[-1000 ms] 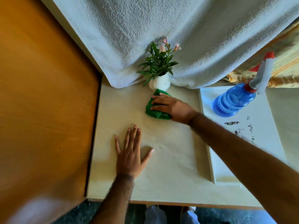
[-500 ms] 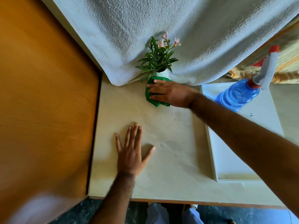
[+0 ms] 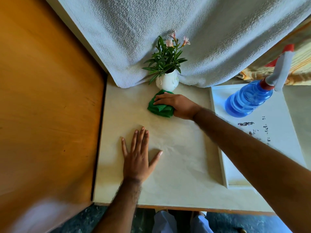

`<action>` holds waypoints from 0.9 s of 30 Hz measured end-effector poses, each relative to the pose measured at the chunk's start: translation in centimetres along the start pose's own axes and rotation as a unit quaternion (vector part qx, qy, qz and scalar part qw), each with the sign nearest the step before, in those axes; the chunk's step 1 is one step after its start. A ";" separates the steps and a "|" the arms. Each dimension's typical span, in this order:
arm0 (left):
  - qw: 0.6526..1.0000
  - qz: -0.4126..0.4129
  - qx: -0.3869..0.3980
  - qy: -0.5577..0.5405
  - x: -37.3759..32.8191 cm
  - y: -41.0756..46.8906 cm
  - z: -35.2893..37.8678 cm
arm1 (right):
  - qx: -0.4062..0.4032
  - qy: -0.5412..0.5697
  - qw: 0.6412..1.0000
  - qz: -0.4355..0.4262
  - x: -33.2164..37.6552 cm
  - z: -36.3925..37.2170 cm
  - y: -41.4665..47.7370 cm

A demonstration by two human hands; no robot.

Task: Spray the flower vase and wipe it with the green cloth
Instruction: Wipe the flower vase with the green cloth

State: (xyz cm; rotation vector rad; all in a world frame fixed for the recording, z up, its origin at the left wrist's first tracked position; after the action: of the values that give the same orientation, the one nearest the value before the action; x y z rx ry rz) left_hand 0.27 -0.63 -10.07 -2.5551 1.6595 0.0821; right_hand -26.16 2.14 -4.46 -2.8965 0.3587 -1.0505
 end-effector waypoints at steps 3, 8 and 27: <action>1.000 0.000 0.005 0.003 -0.1 -0.2 0.0 | -0.025 0.089 0.990 0.103 0.6 -0.8 0.3; 1.000 -0.005 0.008 -0.007 0.0 -0.1 -0.1 | -0.034 0.085 0.993 0.073 3.9 -1.7 -3.0; 0.999 -0.015 0.009 -0.031 -0.7 -0.3 -1.2 | -0.231 -0.083 0.911 0.333 -2.8 1.6 -29.0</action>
State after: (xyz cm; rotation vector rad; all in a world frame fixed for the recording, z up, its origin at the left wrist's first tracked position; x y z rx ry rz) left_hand 0.27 -0.02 -8.78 -2.5354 1.5926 0.1415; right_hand -21.30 30.86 -4.11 -2.7875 1.6250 -0.6510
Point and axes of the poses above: each hand's wrist, its own y-axis towards the middle knuckle, its own z-axis out of the palm, x = y × z, the point moved 4 cm from there along y, towards the middle knuckle, and after that the axes turned 8 degrees about z, right-handed, at the moved point
